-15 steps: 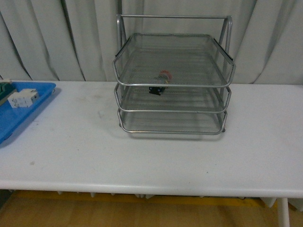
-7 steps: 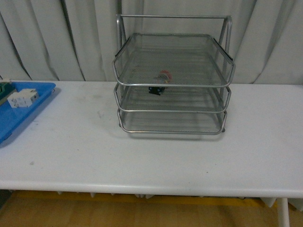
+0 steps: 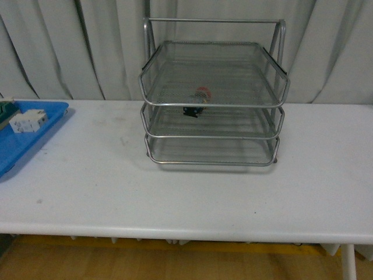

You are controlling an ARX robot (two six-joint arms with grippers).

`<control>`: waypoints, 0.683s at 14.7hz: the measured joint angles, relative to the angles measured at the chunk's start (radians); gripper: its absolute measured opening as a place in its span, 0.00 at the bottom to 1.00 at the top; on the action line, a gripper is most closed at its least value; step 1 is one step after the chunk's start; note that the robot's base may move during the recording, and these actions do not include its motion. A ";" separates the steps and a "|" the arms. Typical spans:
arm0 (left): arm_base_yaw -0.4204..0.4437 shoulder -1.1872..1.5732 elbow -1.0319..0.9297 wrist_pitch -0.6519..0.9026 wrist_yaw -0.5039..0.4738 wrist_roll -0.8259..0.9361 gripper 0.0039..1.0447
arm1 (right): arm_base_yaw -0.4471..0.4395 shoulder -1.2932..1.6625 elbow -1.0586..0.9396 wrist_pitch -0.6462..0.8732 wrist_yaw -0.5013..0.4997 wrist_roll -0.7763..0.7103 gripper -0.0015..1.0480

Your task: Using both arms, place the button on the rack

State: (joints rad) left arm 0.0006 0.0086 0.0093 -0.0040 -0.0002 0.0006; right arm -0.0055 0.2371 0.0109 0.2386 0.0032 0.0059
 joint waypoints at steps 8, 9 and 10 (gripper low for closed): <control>0.000 0.000 0.000 0.000 0.000 0.000 0.94 | 0.000 -0.231 0.003 -0.231 -0.002 -0.001 0.02; 0.000 0.000 0.000 0.000 0.000 0.000 0.94 | 0.000 -0.232 0.000 -0.246 -0.003 -0.003 0.05; 0.000 0.000 0.000 0.000 0.000 0.000 0.94 | 0.000 -0.233 0.000 -0.243 -0.003 -0.003 0.10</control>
State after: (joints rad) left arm 0.0006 0.0086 0.0093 -0.0040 0.0002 0.0006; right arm -0.0055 0.0040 0.0109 -0.0040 0.0002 0.0029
